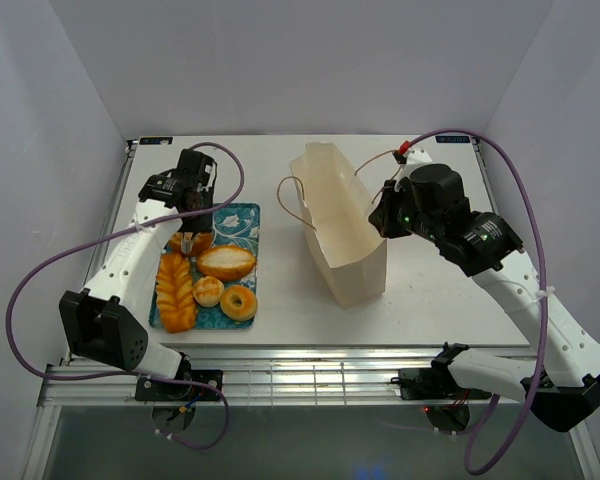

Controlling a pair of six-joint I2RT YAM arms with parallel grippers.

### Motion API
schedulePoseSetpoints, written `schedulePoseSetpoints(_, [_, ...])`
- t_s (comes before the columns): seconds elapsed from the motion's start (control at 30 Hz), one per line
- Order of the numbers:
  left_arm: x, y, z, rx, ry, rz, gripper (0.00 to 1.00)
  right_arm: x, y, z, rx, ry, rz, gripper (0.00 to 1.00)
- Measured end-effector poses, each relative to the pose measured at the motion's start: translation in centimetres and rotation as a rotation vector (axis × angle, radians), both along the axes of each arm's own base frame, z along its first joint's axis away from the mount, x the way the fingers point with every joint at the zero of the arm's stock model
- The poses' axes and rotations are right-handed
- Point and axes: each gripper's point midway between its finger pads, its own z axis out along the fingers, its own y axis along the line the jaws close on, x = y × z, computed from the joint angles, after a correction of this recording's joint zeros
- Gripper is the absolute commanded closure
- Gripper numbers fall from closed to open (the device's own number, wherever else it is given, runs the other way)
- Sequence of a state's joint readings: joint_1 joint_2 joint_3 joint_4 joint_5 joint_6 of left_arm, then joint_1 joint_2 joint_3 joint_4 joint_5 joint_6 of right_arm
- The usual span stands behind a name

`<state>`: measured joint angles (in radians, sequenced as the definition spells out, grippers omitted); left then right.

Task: Place the fake bread into the paper bag
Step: Pick up the fake bread from the plate.

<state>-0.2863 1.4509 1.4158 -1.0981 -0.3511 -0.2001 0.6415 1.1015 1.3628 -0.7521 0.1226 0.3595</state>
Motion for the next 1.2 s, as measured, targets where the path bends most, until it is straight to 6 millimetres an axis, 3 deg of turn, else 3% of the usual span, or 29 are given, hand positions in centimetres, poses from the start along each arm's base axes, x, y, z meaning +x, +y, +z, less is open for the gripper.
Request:
schedulePoseSetpoints(0.5, [-0.6,-0.2,-1.0,0.011,0.043,-0.047,0.47,-0.2,0.2,0.1,0.012,0.004,0.013,0.92])
schedulePoseSetpoints(0.9, [-1.2,-1.7,-1.0,0.063,0.038,-0.092,0.47,-0.3,0.3,0.1,0.014,0.006,0.017,0.92])
schedulePoseSetpoints(1.2, [-1.8,-0.8,-1.4,0.134,0.048,-0.059,0.47,-0.4,0.4,0.1,0.017,0.007,0.023,0.92])
